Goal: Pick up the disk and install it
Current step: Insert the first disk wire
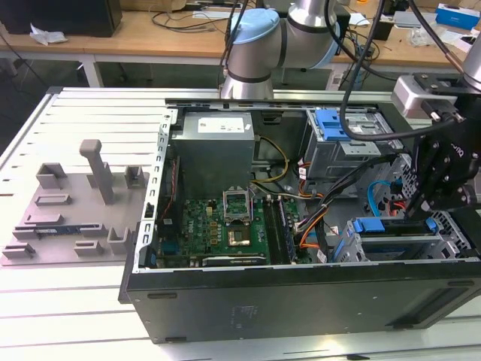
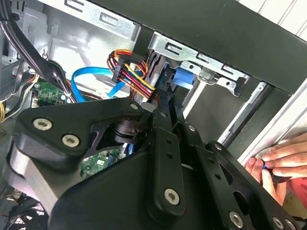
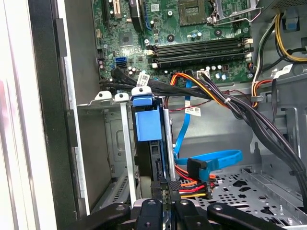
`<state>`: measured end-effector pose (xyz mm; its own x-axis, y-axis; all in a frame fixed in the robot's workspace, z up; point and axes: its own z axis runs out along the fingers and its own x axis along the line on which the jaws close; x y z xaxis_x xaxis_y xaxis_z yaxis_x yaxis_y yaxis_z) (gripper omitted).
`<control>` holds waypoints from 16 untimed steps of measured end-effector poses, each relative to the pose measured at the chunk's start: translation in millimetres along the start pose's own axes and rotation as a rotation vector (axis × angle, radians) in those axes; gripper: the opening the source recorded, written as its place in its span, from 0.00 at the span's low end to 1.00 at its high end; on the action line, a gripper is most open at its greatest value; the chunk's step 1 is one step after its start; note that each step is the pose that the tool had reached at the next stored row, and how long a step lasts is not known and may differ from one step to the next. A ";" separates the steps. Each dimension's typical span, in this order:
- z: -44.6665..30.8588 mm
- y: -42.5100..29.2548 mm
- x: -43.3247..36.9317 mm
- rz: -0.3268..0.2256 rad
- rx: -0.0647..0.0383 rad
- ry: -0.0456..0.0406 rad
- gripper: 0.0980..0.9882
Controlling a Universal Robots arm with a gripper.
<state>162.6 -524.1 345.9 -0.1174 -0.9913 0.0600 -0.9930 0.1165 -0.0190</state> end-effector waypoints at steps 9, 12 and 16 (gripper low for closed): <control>3.0 0.0 -0.2 0.000 0.000 0.0000 0.08; 4.4 0.1 -0.3 0.000 0.000 0.0003 0.08; 5.7 0.0 -0.4 0.000 0.000 -0.0002 0.08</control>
<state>162.6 -524.1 340.2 -0.1173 -0.9913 0.0598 -0.9930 0.1163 -0.0192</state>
